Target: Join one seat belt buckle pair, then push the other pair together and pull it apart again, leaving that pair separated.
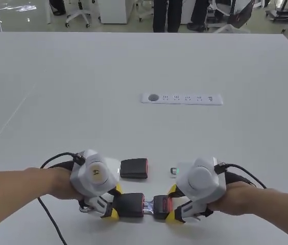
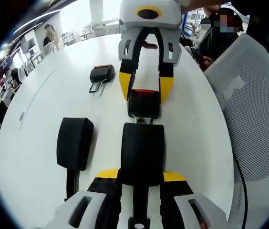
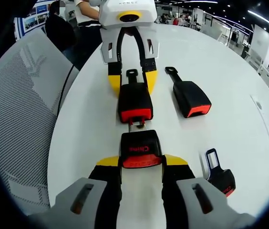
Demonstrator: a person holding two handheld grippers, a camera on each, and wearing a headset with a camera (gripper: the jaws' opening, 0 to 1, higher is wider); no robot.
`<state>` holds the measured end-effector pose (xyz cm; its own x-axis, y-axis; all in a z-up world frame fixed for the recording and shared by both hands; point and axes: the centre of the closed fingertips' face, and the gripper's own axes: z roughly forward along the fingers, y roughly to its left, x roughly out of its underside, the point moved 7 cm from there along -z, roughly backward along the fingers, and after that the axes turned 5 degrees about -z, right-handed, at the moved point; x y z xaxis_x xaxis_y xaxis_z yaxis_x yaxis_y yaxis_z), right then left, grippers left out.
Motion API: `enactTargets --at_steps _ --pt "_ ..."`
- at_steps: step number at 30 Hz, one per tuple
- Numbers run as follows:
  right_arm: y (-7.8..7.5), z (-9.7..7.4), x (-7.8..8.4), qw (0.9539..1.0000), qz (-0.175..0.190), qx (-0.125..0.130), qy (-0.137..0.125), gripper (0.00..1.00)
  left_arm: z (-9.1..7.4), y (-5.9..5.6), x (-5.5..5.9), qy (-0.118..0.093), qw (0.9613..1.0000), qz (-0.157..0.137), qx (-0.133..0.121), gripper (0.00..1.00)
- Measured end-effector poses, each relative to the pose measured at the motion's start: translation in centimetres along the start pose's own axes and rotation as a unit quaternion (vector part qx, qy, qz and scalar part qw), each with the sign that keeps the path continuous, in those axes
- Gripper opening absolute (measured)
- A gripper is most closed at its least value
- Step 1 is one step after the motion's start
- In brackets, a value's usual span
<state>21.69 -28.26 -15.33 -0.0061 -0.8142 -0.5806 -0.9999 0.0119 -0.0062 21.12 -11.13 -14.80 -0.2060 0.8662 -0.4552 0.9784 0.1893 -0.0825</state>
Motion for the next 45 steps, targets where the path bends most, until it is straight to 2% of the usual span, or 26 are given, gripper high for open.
enactTargets --at_steps 27,45 --pt "0.18 0.04 -0.43 0.9999 0.005 0.002 0.010 0.30 -0.12 -0.26 -0.17 0.001 1.0000 0.000 -0.001 0.30" --pt "0.23 0.21 -0.72 0.9997 0.014 0.003 0.018 0.30 0.04 0.16 0.12 0.002 1.0000 0.000 -0.001 0.30"
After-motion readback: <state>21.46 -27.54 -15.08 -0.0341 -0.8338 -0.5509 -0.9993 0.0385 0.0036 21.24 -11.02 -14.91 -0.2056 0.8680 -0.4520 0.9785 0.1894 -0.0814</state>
